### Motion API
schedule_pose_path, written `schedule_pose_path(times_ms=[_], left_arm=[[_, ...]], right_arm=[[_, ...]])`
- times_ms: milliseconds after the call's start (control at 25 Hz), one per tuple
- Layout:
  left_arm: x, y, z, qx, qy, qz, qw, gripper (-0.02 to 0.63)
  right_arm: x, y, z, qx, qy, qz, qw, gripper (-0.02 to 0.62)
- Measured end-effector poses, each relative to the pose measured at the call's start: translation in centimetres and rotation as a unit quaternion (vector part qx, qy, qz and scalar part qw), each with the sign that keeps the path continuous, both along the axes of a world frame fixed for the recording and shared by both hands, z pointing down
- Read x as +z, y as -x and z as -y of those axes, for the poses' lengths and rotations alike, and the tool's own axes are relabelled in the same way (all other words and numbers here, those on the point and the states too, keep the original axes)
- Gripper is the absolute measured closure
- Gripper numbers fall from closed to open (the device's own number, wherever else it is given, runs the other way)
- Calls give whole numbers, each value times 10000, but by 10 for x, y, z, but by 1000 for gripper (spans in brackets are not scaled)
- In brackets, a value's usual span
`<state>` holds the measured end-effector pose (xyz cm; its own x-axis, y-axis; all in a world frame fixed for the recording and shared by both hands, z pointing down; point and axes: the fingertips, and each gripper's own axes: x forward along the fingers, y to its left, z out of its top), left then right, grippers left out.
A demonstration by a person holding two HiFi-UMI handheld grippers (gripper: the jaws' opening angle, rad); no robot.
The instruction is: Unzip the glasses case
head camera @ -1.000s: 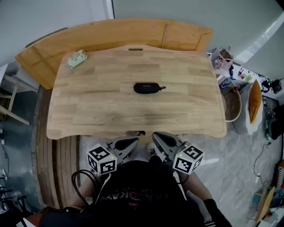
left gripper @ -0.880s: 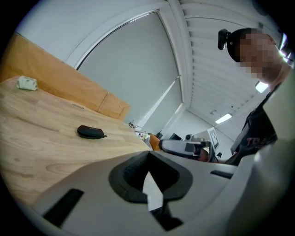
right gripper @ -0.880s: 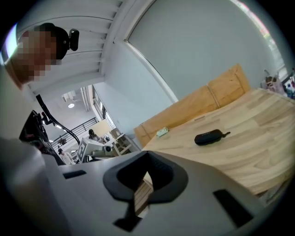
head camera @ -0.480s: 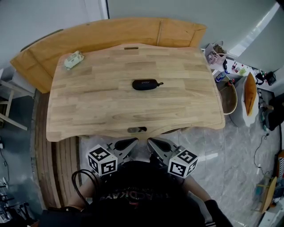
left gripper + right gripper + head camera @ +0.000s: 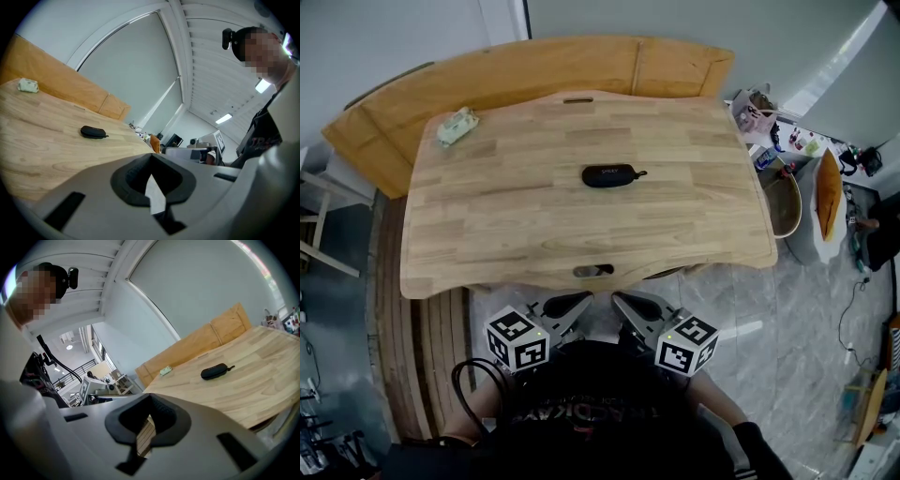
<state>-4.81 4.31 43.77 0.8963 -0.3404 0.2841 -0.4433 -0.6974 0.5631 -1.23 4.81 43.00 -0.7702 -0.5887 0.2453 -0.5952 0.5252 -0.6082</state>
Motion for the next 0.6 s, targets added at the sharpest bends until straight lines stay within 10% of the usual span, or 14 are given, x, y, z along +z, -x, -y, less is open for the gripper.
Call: schedule_pose_path(times_ms=[600], left_arm=[[6, 4, -4, 23, 85, 25, 10000, 597]], right_arm=[[2, 9, -4, -81, -57, -37, 9999, 580]])
